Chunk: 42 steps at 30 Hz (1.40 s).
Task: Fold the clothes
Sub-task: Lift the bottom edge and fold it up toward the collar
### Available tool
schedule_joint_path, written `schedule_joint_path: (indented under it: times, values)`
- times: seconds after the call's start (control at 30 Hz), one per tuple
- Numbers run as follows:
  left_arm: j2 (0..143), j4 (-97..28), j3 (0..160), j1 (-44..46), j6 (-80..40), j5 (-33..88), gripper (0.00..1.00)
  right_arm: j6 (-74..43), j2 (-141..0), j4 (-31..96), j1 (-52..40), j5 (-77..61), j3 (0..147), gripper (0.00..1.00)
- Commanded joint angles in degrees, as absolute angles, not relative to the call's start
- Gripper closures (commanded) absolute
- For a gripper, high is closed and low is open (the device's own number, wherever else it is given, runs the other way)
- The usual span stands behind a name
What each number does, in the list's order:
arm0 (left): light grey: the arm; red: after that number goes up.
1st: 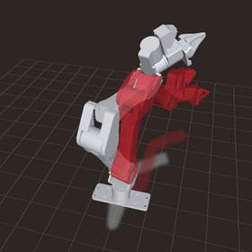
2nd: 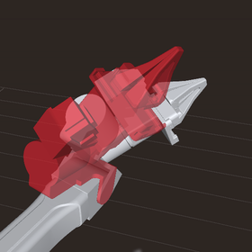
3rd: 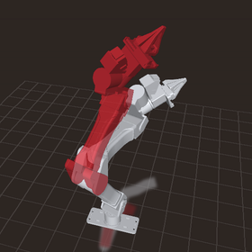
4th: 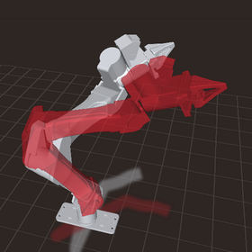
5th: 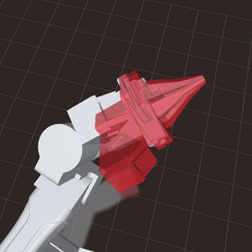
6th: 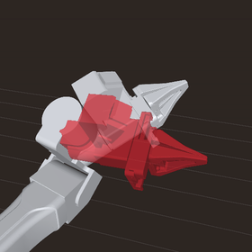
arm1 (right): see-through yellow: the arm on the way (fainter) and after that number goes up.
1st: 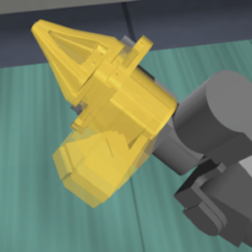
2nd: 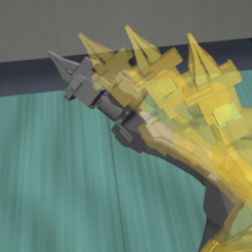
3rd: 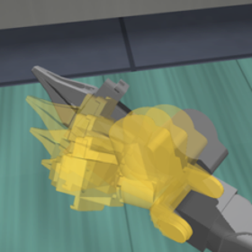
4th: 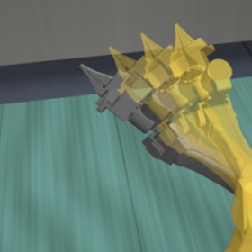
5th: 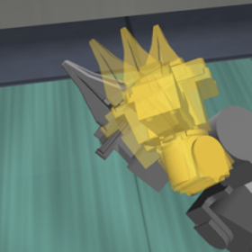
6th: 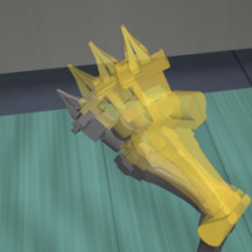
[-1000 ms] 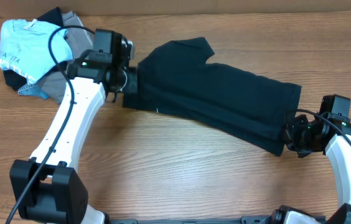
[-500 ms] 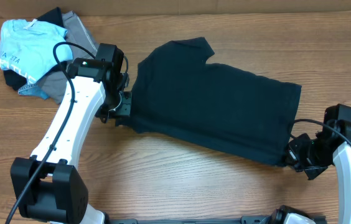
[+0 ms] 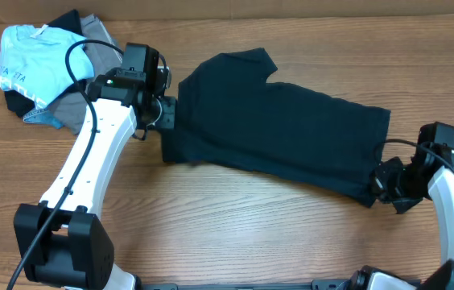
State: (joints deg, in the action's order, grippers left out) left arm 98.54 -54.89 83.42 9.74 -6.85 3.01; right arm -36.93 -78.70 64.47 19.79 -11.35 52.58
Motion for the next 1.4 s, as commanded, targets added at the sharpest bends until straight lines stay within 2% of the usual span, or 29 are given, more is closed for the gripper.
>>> schedule_joint_path:
  times: [0.0, 0.2, 0.43, 0.6, 0.83, 1.1, 1.23, 1.3, 1.37]
  values:
    - [100.27, -52.42, 83.02, 9.85, -5.76, 4.1, 0.83, -37.56, -80.66, 61.78, 20.01, -10.52, 54.06, 0.96]
    - [104.27, -48.14, 82.7, 10.07, -5.78, 4.14, 0.85, -39.51, -82.67, 55.79, 20.01, -10.55, 54.06, 0.96]
    - [107.53, -51.64, 82.7, 10.22, -4.56, 9.65, 0.66, -39.7, -83.72, 54.17, 20.01, -10.55, 54.06, 0.96]
    - [108.84, -57.98, 82.41, 10.26, -1.78, 8.14, 0.63, -39.7, -83.92, 54.35, 20.01, -10.57, 54.06, 0.96]
    - [112.29, -55.57, 79.5, 10.26, -1.65, 4.29, 0.62, -39.68, -83.92, 54.76, 20.01, -10.55, 54.06, 0.96]
    - [116.6, -53.32, 78.81, 10.2, -1.67, 4.03, 0.75, -39.68, -83.92, 54.96, 20.01, -10.55, 54.06, 0.96]
    - [116.46, -53.36, 79.92, 10.17, -1.72, 4.05, 0.85, -39.68, -83.92, 54.96, 20.01, -10.55, 54.06, 0.96]
    - [116.46, -54.48, 81.1, 10.15, -1.69, 4.03, 0.95, -39.66, -83.92, 54.94, 20.01, -10.52, 54.06, 0.96]
    - [116.46, -56.12, 82.59, 10.13, -1.72, 4.03, 0.96, -39.66, -83.92, 54.94, 20.01, -10.52, 54.06, 0.96]
